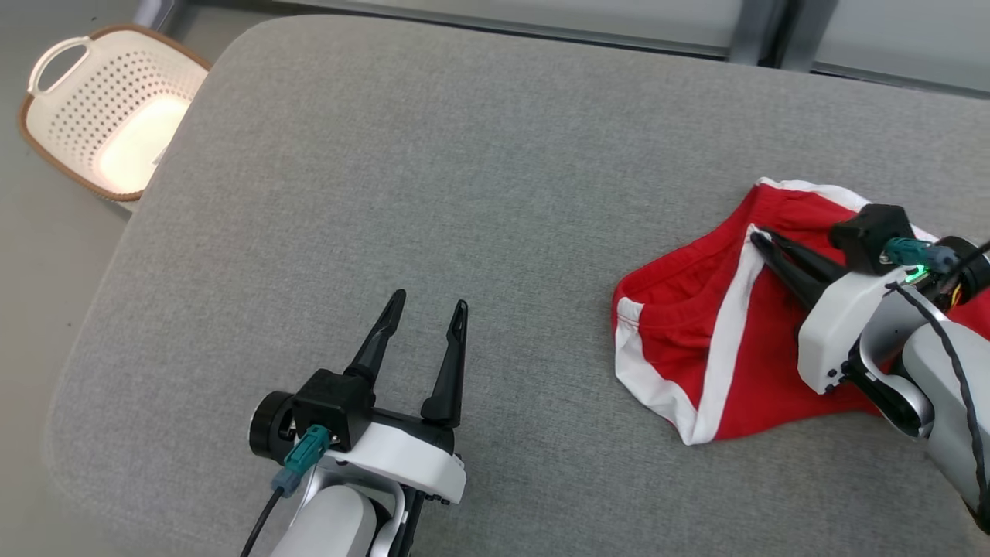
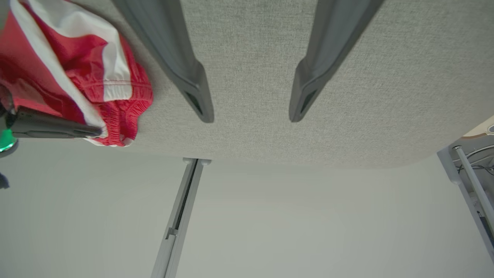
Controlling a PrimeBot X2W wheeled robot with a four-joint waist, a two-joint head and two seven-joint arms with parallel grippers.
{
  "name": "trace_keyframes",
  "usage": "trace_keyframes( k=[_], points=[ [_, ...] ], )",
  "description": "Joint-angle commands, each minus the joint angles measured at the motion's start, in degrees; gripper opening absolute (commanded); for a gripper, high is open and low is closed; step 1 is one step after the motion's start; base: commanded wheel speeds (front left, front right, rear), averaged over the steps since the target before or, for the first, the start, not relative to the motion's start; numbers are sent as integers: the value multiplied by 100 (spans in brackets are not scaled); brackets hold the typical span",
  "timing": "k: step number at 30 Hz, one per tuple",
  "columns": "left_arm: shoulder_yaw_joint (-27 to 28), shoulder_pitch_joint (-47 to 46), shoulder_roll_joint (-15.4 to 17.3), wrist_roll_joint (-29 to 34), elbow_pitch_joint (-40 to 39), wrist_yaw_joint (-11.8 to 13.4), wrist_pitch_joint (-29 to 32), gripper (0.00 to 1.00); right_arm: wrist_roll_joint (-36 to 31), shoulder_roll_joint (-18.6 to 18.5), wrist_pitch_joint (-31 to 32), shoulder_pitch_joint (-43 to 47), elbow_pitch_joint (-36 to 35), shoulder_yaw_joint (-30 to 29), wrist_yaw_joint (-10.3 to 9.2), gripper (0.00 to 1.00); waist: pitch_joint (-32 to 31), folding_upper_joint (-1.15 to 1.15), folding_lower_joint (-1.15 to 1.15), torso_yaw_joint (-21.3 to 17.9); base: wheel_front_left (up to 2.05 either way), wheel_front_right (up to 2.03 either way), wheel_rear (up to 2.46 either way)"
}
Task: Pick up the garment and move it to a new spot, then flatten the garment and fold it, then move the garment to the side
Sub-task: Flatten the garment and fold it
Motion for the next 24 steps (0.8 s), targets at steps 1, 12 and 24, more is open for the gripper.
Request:
trace_keyframes(
  k=[1, 12, 24],
  points=[
    [41, -82, 19, 49, 7, -28, -25, 100, 58, 16, -110, 31, 13, -49, -3, 0, -88, 0, 0, -95, 0, 0, 0],
    [605, 299, 20, 303, 81, -117, -25, 100, 229, 171, -931, 1300, -711, -1095, -3, 0, -712, 0, 0, -1037, 0, 0, 0],
    [1224, 424, 19, 599, 114, -377, -25, 100, -389, 659, -340, 4011, -2323, -2783, -3, 0, -906, 0, 0, -2097, 0, 0, 0]
  ],
)
